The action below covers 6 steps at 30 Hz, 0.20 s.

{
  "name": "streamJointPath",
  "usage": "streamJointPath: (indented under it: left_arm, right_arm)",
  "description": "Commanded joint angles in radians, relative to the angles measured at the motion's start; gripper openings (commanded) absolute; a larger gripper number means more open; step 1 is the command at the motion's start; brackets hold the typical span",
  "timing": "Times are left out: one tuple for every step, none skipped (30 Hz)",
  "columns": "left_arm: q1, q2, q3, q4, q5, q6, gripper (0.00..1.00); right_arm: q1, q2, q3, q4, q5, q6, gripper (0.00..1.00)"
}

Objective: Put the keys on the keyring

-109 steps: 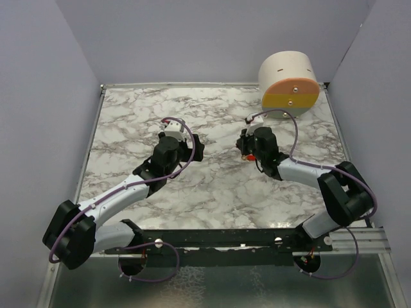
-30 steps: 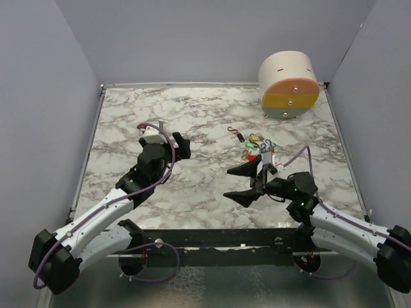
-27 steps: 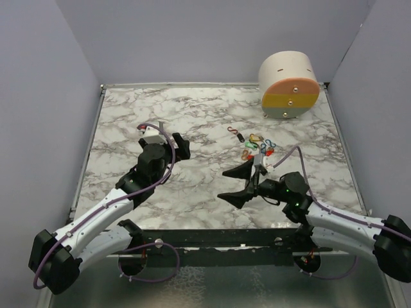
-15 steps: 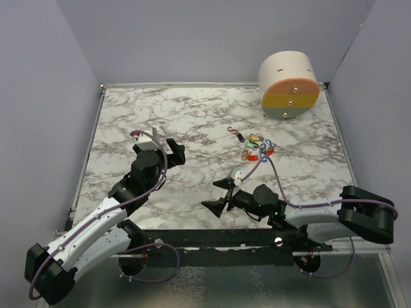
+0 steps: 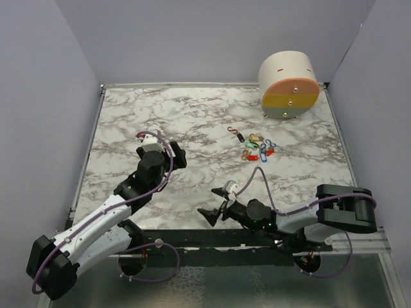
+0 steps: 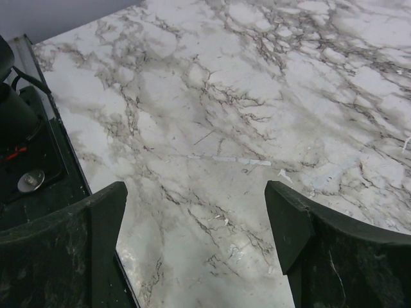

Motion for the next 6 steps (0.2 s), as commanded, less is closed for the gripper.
streamJointPath:
  left_arm:
    - [-0.001, 0.019, -0.016, 0.063, -0.004, -0.009, 0.99]
    - [0.0, 0.024, -0.014, 0.07, 0.002, -0.008, 0.99]
    - [-0.001, 0.029, -0.011, 0.071, 0.006, -0.007, 0.99]
    - [-0.002, 0.032, -0.011, 0.072, 0.007, -0.008, 0.99]
    - [-0.002, 0.033, -0.01, 0.073, 0.008, -0.01, 0.99]
    - [-0.002, 0.033, -0.011, 0.075, 0.013, -0.009, 0.99]
  right_arm:
    - [0.01, -0.086, -0.051, 0.06, 0.077, -0.031, 0.91]
    - [0.01, -0.1, -0.061, 0.065, 0.083, -0.037, 0.92]
    - [0.009, -0.11, -0.069, 0.071, 0.087, -0.047, 0.92]
    - [0.009, -0.117, -0.075, 0.074, 0.088, -0.053, 0.93]
    - [0.009, -0.121, -0.077, 0.074, 0.089, -0.056, 0.93]
    - [0.01, -0.121, -0.079, 0.075, 0.089, -0.057, 0.93]
